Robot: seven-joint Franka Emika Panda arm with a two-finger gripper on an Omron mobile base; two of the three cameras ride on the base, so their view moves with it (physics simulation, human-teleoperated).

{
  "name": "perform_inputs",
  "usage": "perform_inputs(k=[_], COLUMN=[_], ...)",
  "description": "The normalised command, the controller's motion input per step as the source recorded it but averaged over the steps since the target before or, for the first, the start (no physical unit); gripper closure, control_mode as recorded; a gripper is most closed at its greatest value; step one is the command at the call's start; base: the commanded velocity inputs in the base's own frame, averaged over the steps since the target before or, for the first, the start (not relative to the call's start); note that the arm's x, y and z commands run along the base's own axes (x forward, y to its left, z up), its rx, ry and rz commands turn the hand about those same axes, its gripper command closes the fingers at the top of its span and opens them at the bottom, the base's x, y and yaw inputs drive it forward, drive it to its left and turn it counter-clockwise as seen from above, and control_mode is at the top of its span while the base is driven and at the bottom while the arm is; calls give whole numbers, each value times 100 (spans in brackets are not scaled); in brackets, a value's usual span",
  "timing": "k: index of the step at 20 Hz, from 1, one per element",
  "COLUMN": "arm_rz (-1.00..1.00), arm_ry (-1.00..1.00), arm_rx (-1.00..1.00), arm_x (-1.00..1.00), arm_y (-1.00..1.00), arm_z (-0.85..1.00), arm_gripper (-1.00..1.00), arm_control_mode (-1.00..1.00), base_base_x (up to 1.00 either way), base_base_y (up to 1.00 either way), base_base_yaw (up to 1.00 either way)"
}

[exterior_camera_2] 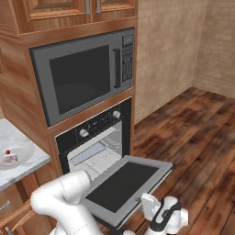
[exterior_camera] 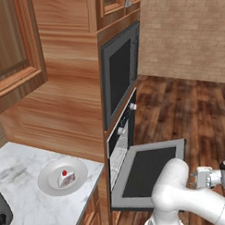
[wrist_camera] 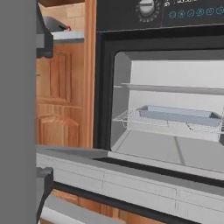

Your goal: Take the baked cake out of the oven and place it on the plate for cooling. Then close the oven door.

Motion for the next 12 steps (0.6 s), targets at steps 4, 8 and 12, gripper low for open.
perform_inputs(k=[4,8,12], arm_rz=[0,0,0], arm_ry=[-1,0,0], arm_rx=[2,3,3], arm_x=[25,29,29], arm_y=[0,-4,-15], arm_z=[-48,-50,-51], arm_gripper=[-100,-100,-100], arm_control_mode=[-100,-100,-100], base_base_x=[0,0,0], base_base_y=[0,0,0], base_base_yaw=[0,0,0])
